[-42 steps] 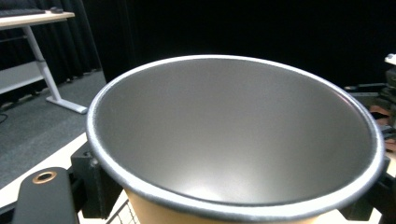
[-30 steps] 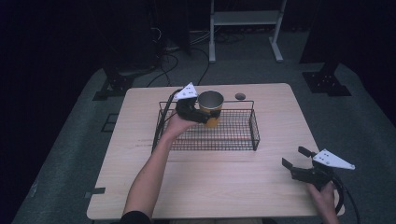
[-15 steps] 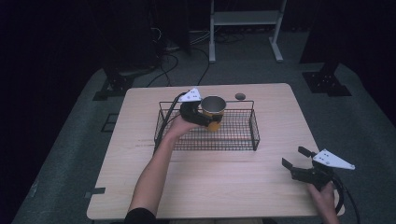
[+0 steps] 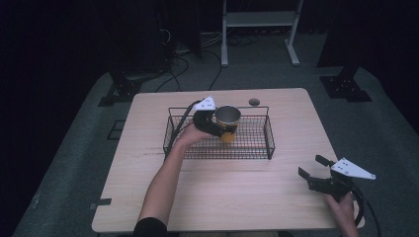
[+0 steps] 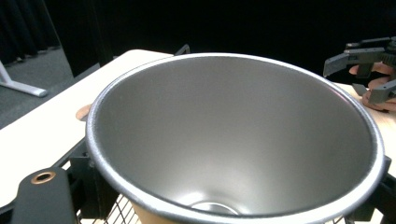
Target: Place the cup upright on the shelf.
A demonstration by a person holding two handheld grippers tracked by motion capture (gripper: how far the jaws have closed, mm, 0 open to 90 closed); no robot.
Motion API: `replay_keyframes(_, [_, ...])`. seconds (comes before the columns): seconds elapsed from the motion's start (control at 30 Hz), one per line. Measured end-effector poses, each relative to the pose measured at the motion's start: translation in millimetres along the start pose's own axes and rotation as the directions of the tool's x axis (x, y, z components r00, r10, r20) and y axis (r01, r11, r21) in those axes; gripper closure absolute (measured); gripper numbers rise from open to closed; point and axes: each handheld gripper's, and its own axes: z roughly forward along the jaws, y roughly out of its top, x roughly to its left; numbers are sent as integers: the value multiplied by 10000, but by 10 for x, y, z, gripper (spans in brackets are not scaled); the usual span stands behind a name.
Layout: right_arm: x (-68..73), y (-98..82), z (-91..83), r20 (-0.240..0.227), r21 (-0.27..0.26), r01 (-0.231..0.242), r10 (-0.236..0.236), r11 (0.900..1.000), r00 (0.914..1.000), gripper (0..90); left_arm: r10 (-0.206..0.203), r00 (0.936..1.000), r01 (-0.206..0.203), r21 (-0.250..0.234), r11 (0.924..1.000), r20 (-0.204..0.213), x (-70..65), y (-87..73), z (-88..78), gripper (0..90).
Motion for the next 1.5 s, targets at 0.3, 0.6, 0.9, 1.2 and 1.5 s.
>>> replay_keyframes(0.3, [1, 0, 0, -11, -2, 34, -34, 10000, 10000, 128, -67, 9996, 58, 346, 9994, 274, 25, -69, 46, 130])
replay_keyframes(0.6, [2, 0, 1, -2, -1, 34, -34, 10000, 10000, 128, -68, 9991, 39, 720, 9974, 412, 39, -103, 80, 130])
replay_keyframes(0.9, [0, 0, 1, -9, -6, 28, -28, 10000, 10000, 128, 24, 9989, -76, 1129, 9936, 460, 58, -111, 117, 107])
replay_keyframes(1.2, [1, 0, 0, -16, -7, 51, -51, 10000, 10000, 128, 138, 9989, -195, 1282, 9916, 452, 57, -114, 133, 107])
replay_keyframes(1.5, [0, 0, 0, -16, -9, 46, -46, 10000, 10000, 128, 192, 9992, -237, 1283, 9915, 361, 53, -103, 131, 90])
